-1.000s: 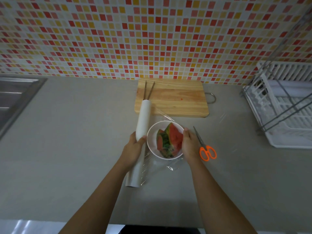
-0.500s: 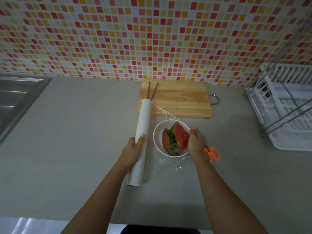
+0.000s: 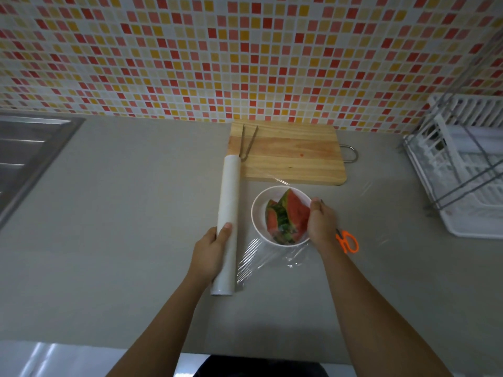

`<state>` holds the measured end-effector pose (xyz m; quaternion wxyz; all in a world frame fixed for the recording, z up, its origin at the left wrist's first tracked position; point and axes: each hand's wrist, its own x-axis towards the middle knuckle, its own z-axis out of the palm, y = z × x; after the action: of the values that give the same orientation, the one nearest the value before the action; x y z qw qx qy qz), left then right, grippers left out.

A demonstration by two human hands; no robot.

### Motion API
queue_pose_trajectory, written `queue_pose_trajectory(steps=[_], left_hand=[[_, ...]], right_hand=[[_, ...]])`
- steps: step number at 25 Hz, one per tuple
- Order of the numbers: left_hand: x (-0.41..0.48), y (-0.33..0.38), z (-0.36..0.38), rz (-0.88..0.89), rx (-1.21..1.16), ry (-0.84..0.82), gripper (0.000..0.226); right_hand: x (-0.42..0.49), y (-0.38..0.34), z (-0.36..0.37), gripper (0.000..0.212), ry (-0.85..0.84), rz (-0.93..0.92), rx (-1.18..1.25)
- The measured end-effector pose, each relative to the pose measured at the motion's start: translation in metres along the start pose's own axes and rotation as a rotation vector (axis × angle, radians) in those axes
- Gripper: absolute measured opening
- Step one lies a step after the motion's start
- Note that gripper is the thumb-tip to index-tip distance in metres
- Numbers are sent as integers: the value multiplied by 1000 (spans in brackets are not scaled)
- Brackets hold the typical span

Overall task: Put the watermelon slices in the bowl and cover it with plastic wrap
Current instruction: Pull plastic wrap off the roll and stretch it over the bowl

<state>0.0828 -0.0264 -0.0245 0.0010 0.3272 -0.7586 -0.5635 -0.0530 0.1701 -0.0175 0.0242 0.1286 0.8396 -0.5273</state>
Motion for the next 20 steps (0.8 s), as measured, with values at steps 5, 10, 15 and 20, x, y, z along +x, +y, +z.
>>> queue_pose_trajectory(steps=[5, 10, 15, 20], left_hand=[[3, 2, -5, 47, -12, 25, 37], [3, 6, -11, 96, 32, 5, 50], [1, 9, -10, 122, 51, 9, 59], [2, 7, -7, 149, 73, 16, 53]], right_hand=[[1, 0, -1, 42, -6, -11, -19], [0, 0, -3, 42, -29, -18, -32], [-3, -6, -17, 44, -99, 51, 24], [-15, 21, -60, 36, 22, -66, -616]])
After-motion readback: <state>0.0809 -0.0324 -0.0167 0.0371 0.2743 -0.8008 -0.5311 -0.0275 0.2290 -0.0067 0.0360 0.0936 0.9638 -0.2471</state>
